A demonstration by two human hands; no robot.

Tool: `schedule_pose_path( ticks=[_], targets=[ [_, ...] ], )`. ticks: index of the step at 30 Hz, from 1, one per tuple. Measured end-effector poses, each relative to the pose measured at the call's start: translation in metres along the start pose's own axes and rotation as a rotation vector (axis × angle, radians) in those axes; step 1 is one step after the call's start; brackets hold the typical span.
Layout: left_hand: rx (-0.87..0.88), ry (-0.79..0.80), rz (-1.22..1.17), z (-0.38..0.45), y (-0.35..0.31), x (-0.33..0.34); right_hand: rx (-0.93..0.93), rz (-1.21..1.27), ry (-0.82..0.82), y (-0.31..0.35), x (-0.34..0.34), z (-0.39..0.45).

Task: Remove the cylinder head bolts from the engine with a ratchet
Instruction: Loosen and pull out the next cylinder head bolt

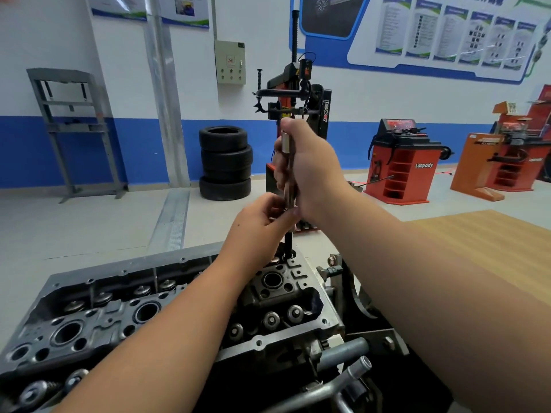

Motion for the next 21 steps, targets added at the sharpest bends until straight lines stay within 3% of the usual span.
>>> schedule_pose_path(
  ticks=[3, 6, 11, 13, 16, 18, 21],
  targets=[
    [-0.007, -0.034, -0.02, 0.0, -0.001, 0.003, -0.203, -0.167, -0.145, 0.003, 0.007, -0.005],
    [0.02, -0.024, -0.019, -0.003, 0.0, 0.004, -0.167, -0.047, -0.195, 0.0, 0.006, -0.004],
    [0.036, 0.077, -0.012, -0.007, 0.001, 0.004, 0.014, 0.044, 0.206, 0.003, 0.004, 0.006],
    [0.034, 0.098, -0.007, -0.006, -0.002, 0.003, 0.061, 0.074, 0.257, 0.004, 0.003, 0.005],
    [0.041, 0.055, 0.013, -0.003, -0.002, -0.001, 0.038, -0.077, 0.118, 0.004, 0.007, 0.001],
    [0.039, 0.019, 0.014, -0.001, -0.001, -0.001, -0.074, -0.218, -0.034, 0.006, 0.011, -0.006],
    [0.075, -0.014, 0.031, -0.002, -0.002, 0.003, -0.218, -0.23, -0.199, 0.001, 0.014, -0.015]
  ],
)
Point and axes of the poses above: each hand's wrist, its own z-axis towards the middle knuckle, its own x-axis out of the palm, y = z × x, the point moved 3 cm from there along z, towards the middle knuckle, and after that the axes turned 15 degrees about -x, right-handed, at the moved point
